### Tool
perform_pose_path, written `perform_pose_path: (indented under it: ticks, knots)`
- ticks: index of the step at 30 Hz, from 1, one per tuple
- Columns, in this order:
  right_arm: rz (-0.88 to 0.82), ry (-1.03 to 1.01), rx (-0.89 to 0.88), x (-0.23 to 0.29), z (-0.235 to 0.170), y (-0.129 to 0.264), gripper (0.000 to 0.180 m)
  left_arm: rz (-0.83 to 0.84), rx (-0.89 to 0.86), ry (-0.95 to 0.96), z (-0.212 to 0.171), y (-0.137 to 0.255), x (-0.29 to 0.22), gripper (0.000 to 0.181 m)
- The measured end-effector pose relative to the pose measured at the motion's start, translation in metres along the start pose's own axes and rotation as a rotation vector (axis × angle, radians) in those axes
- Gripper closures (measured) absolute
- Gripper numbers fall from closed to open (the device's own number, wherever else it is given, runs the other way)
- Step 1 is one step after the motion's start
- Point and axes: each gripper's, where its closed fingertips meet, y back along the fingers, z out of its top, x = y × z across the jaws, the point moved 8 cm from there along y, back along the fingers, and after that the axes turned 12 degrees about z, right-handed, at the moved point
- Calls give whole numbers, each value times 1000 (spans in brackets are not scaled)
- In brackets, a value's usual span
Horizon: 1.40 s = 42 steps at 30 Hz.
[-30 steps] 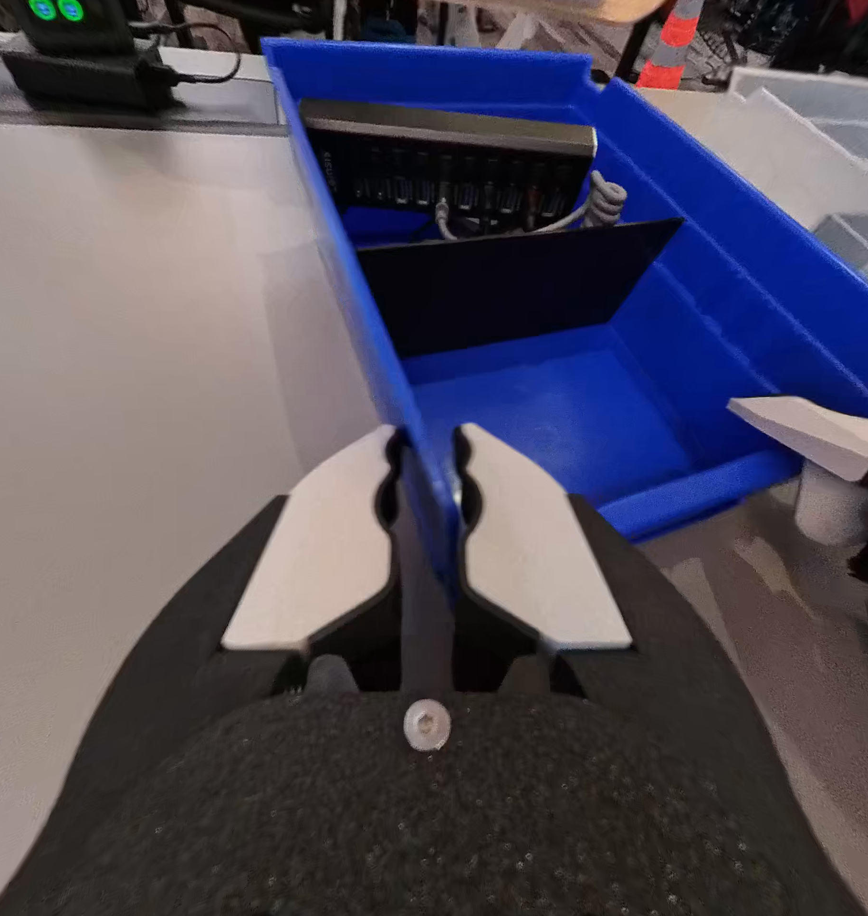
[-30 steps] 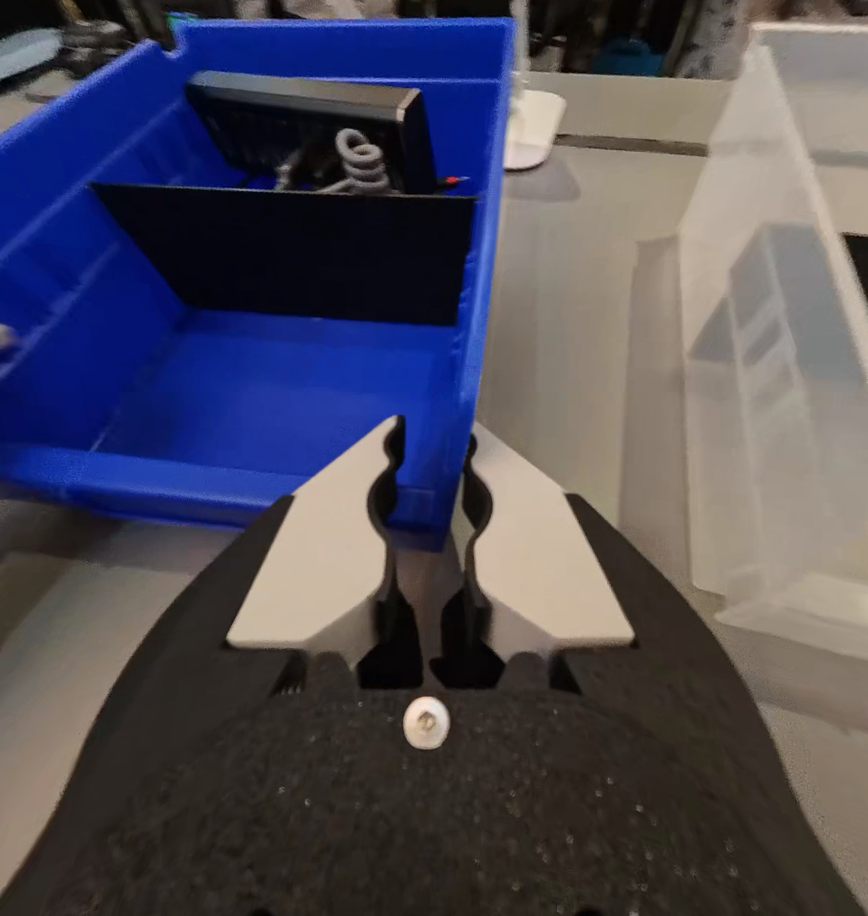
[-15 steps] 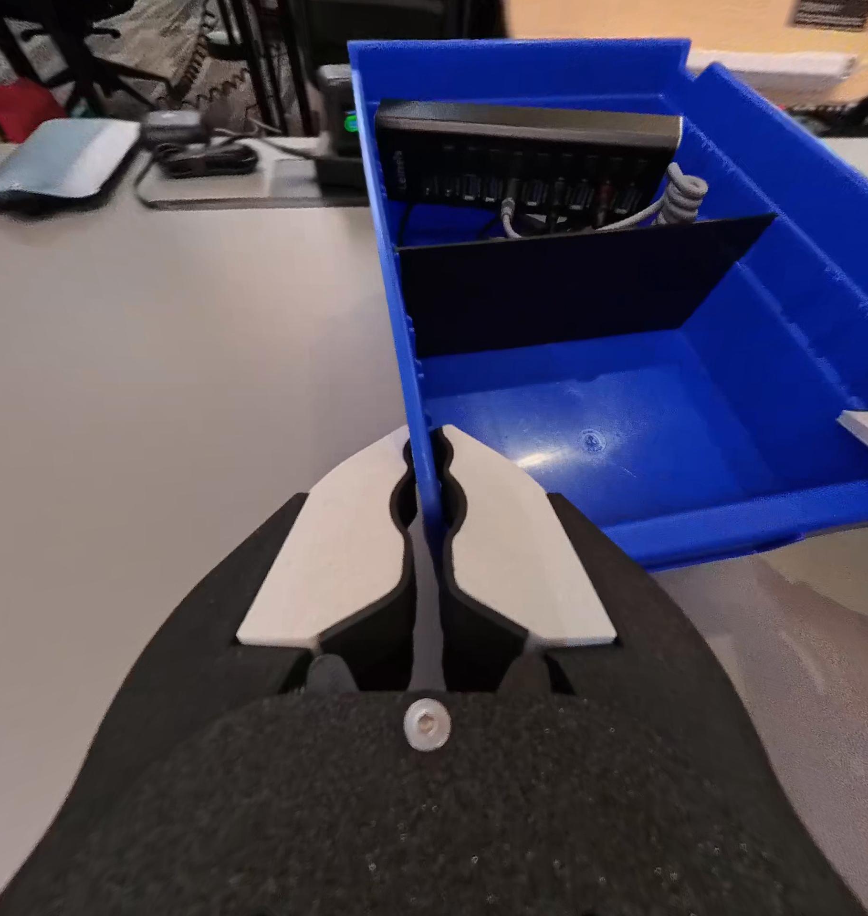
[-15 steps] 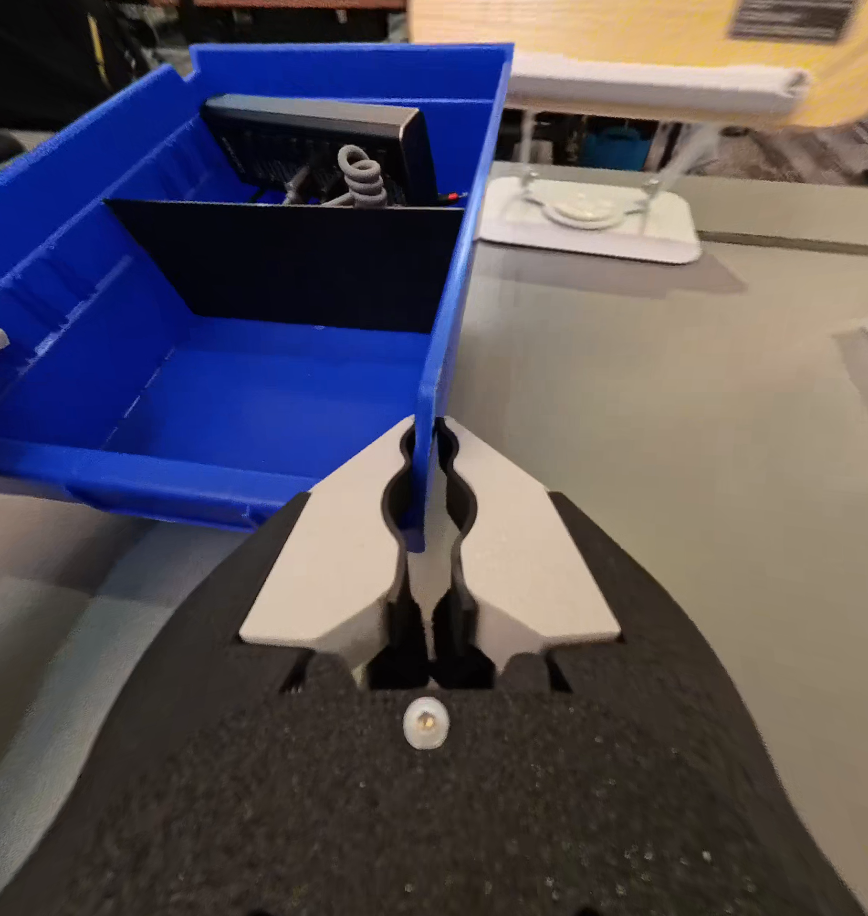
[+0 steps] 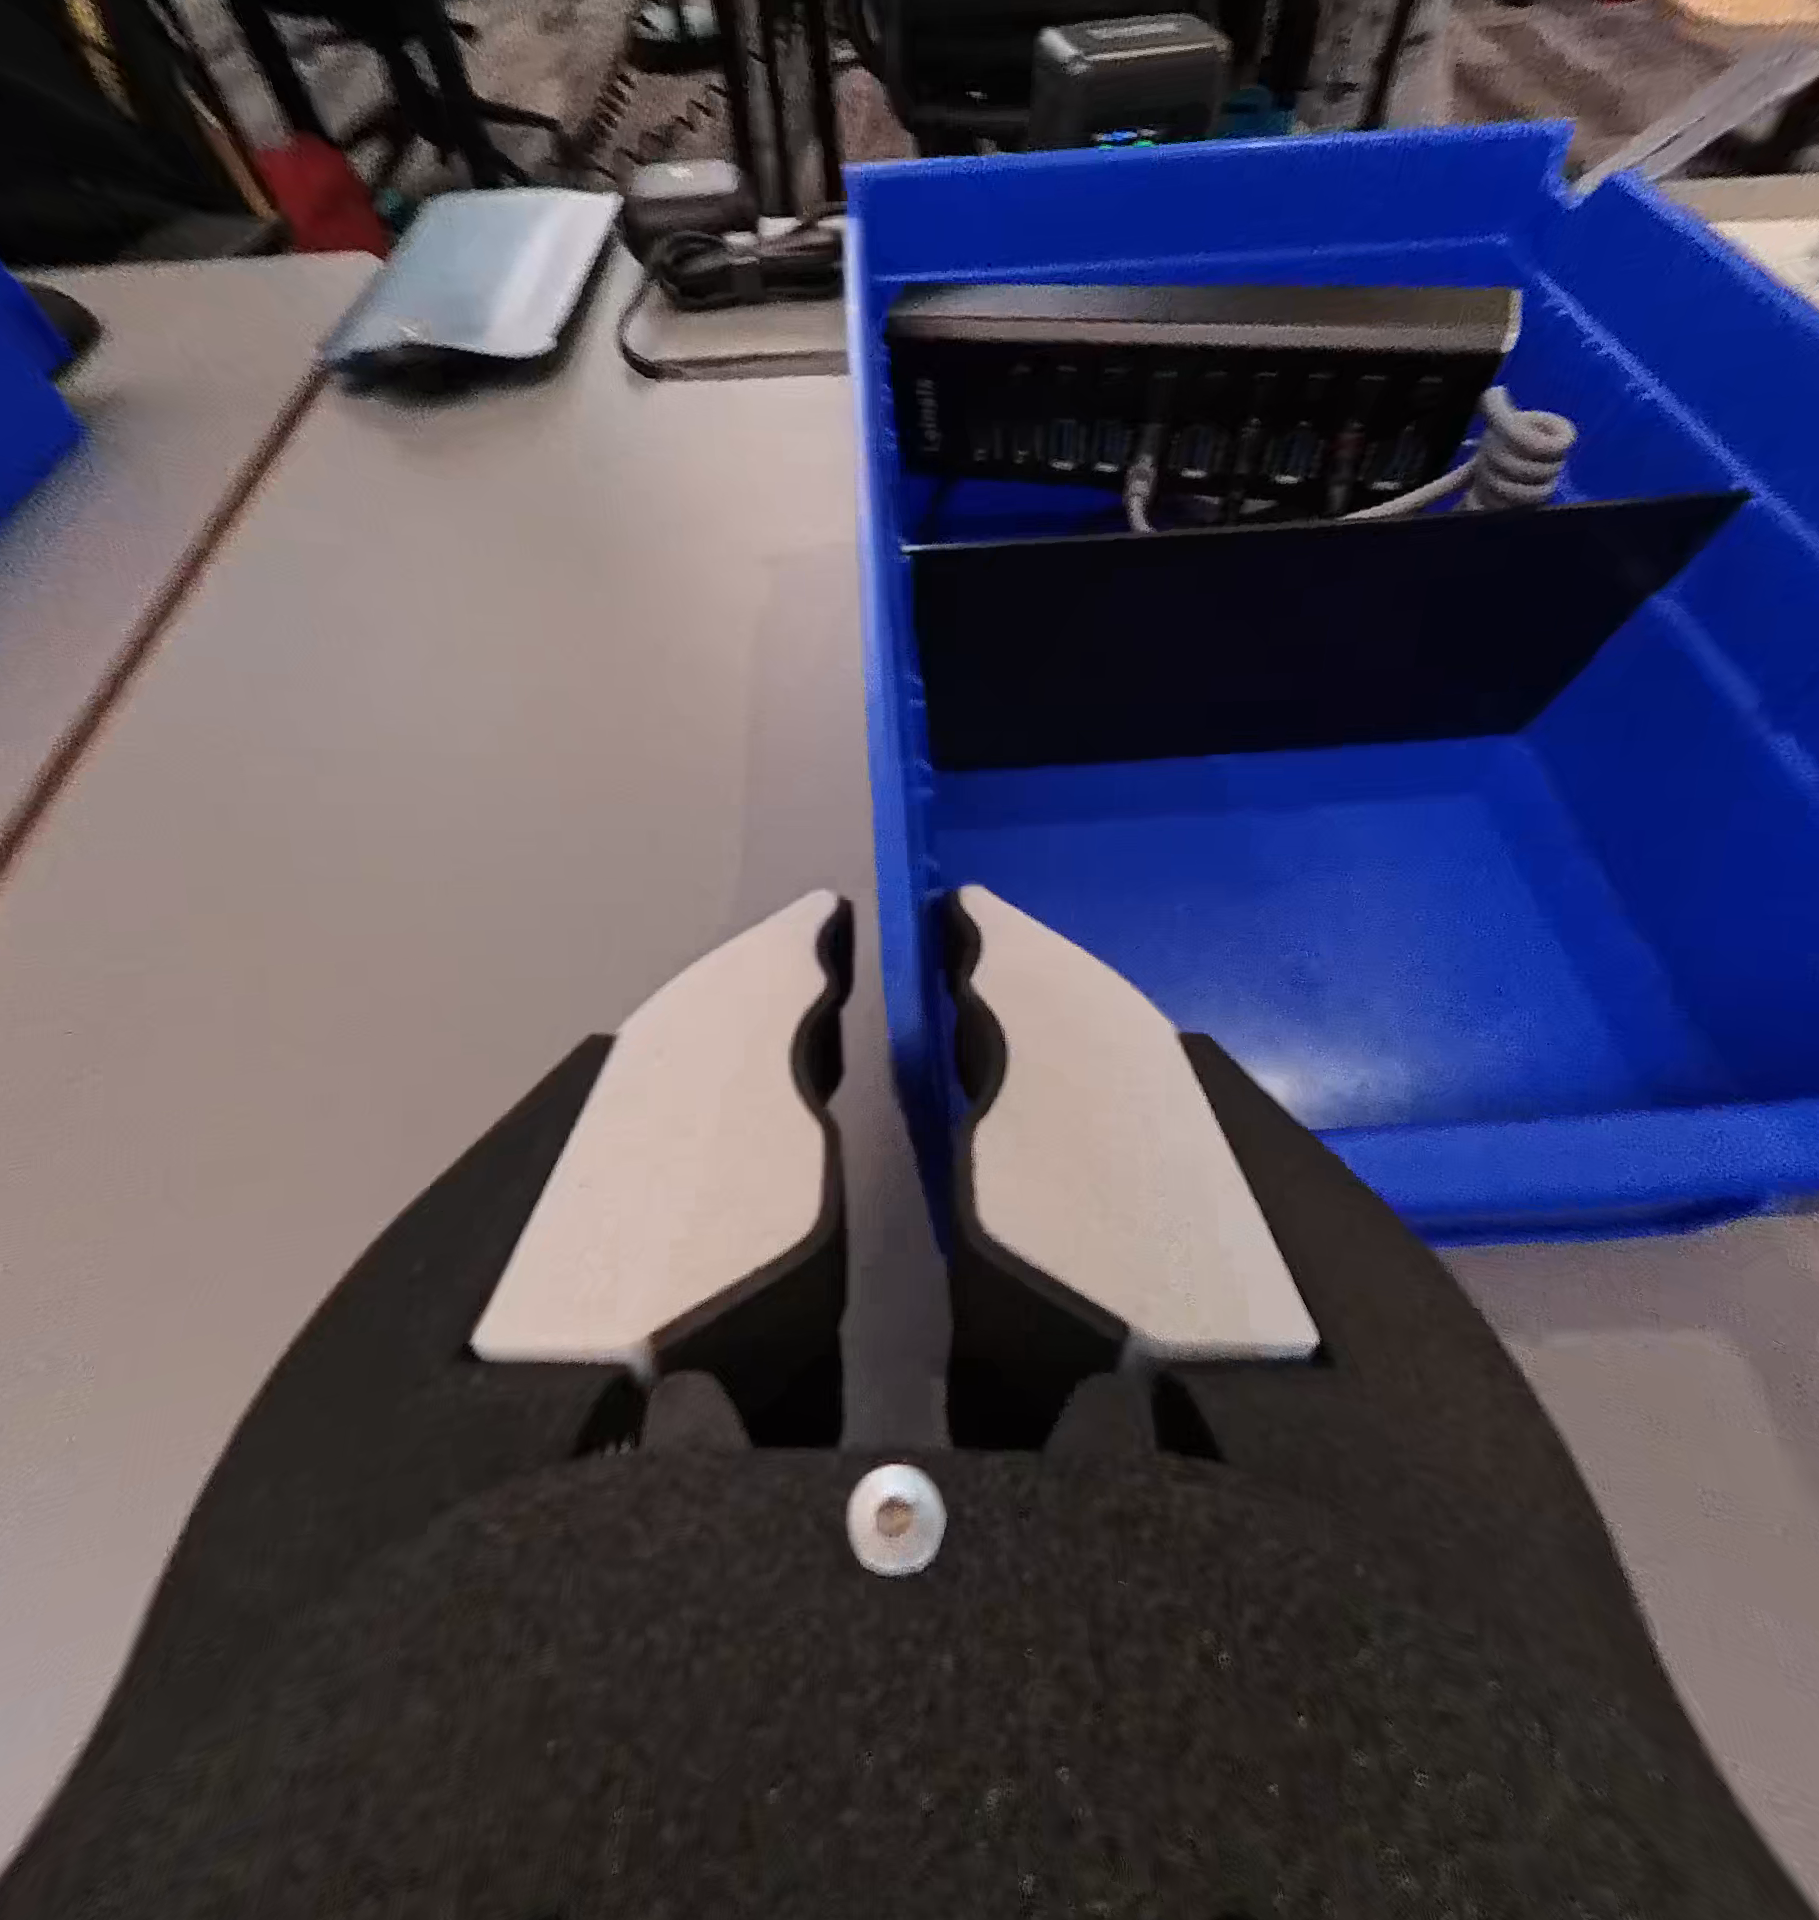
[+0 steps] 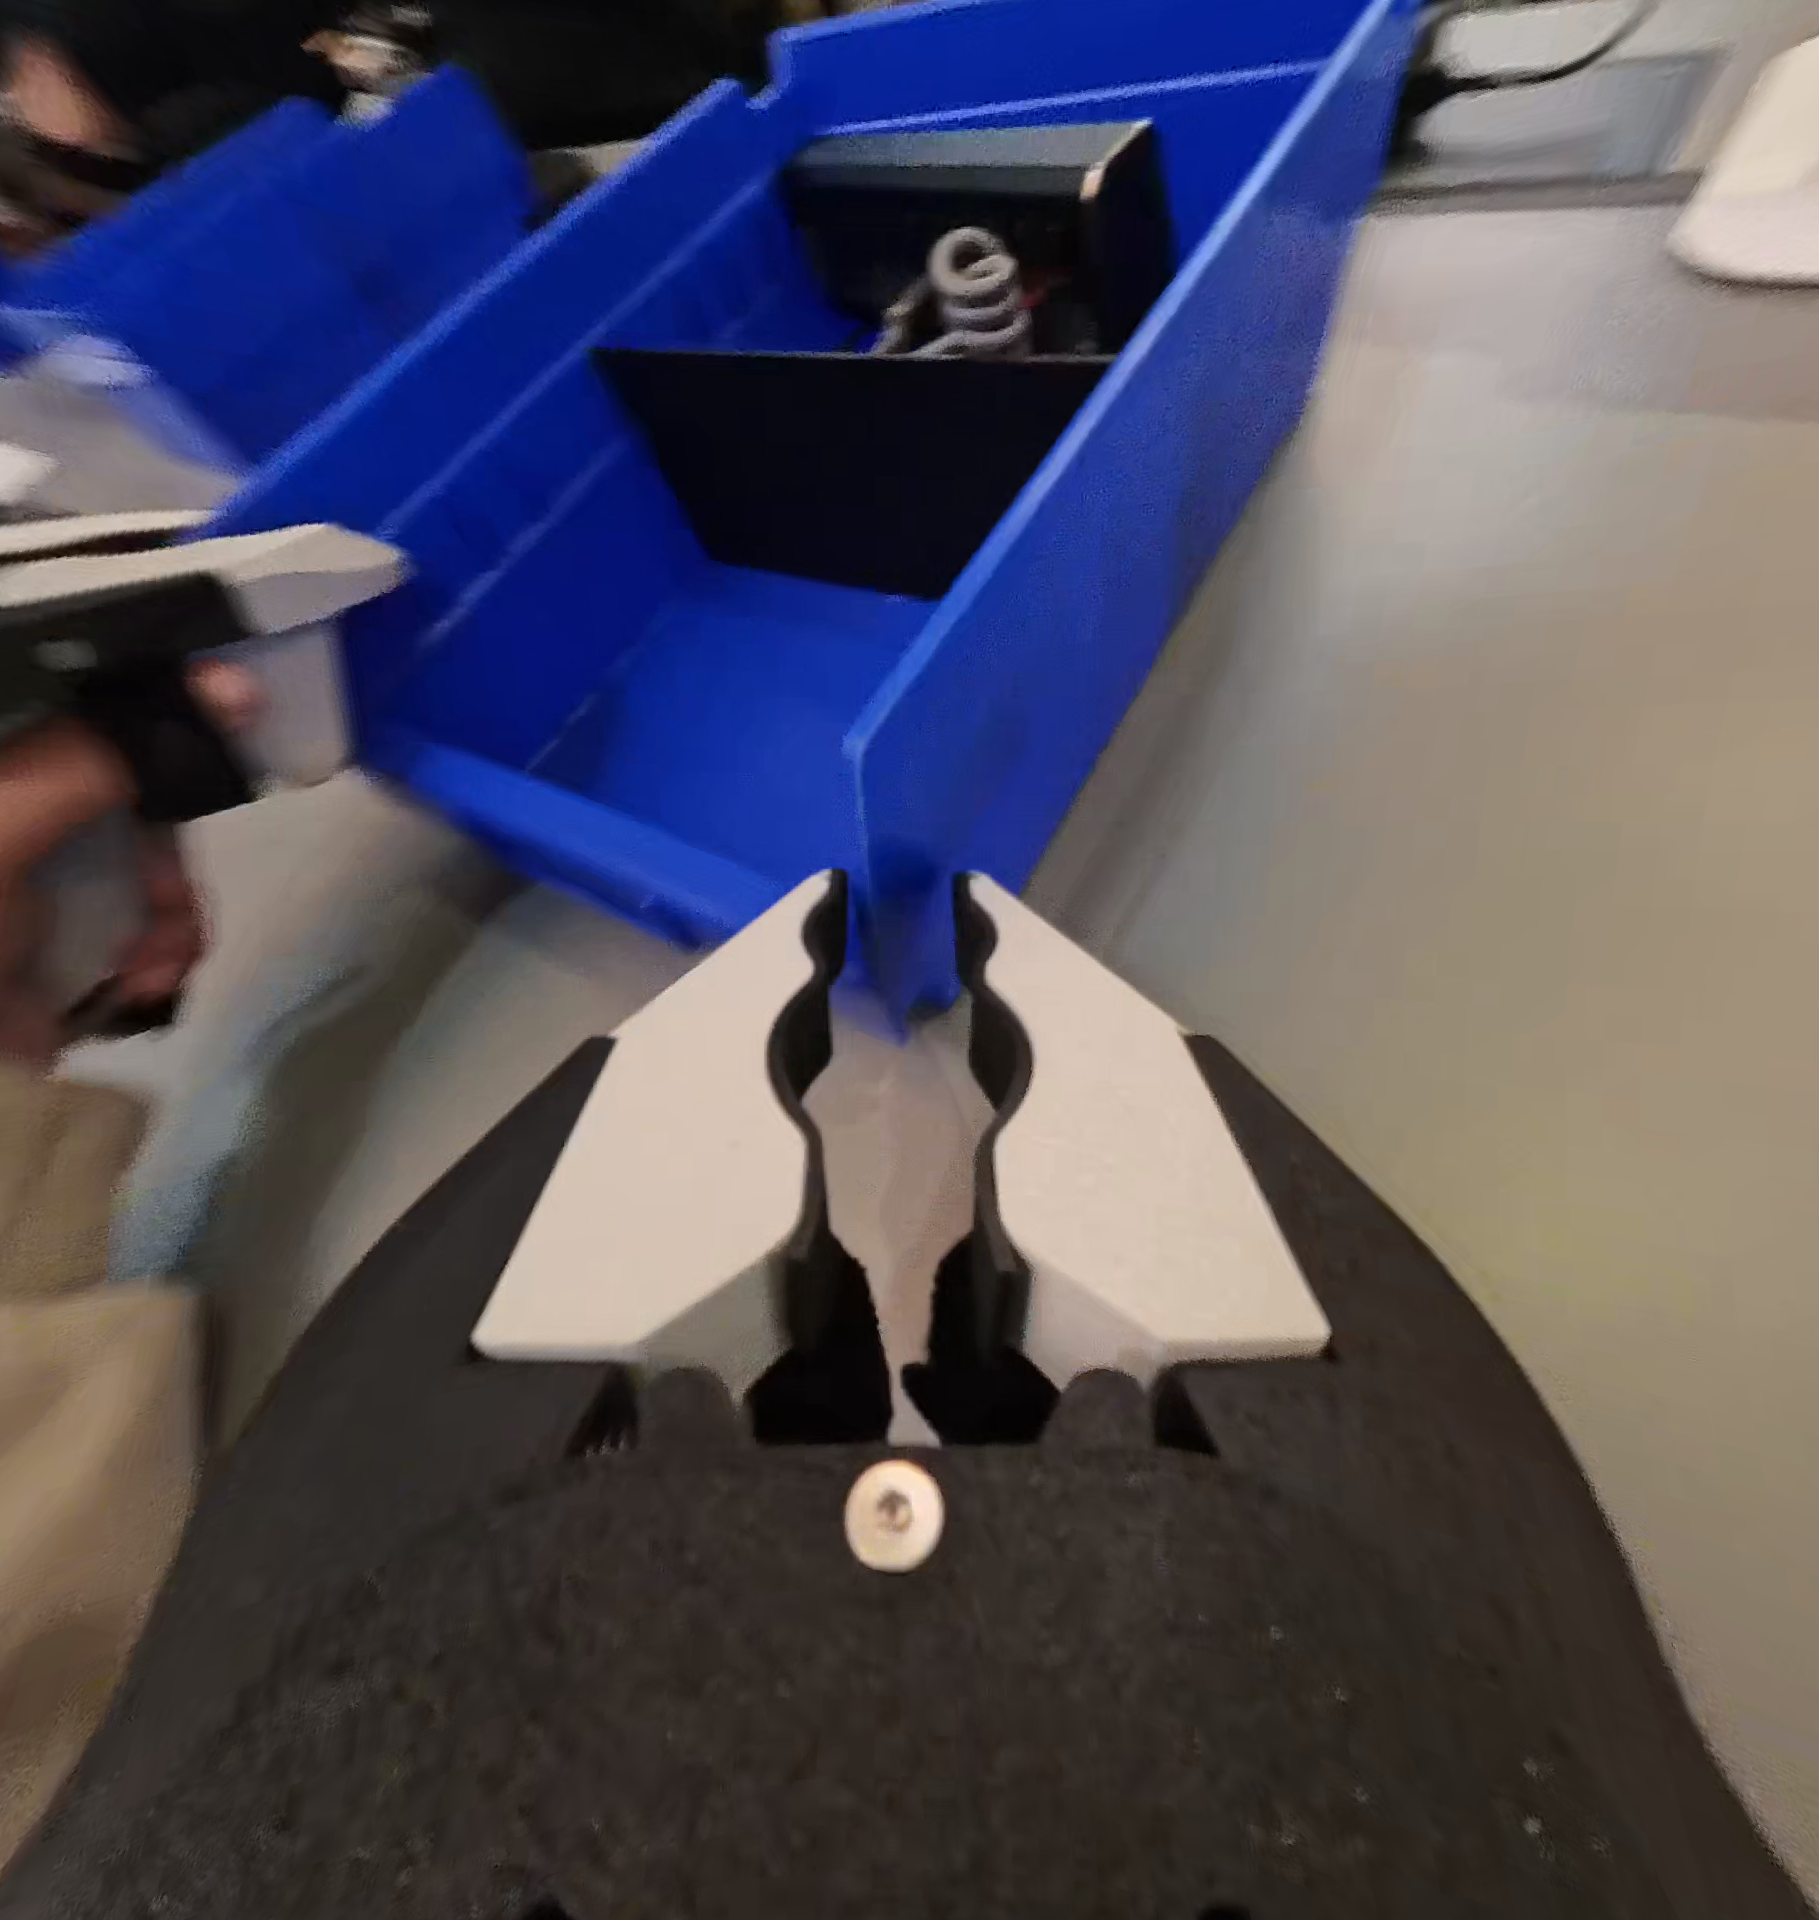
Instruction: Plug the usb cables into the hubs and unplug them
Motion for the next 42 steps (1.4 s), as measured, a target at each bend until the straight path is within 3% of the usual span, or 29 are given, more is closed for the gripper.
perform_pose_path:
  ticks: [3,7,9,13,16,19,26,31,42]
  knots:
    - [242,-12,-29,-7,-4,44,144,60,-19,7,2,8,2,157]
    - [243,111,-86,-47,-16,118,141,132,-81,69,7,34,-1,154]
    - [157,185,-96,-73,-20,159,140,136,-95,75,7,51,-11,151]
    - [-186,285,-172,-124,-18,254,132,102,-176,83,-3,94,-45,149]
    - [-464,320,-287,-159,-17,328,136,-26,-205,177,-19,121,-73,149]
    - [-564,239,-293,-202,-45,370,140,-212,-112,203,-43,127,-102,149]
    - [-375,-105,-296,-238,-55,370,135,-269,-29,82,-48,118,-122,146]
    - [-497,9,-263,-238,-53,369,136,-235,-25,83,-51,120,-118,146]
    - [-549,31,-195,-237,-61,373,135,-256,3,97,-49,115,-123,146]
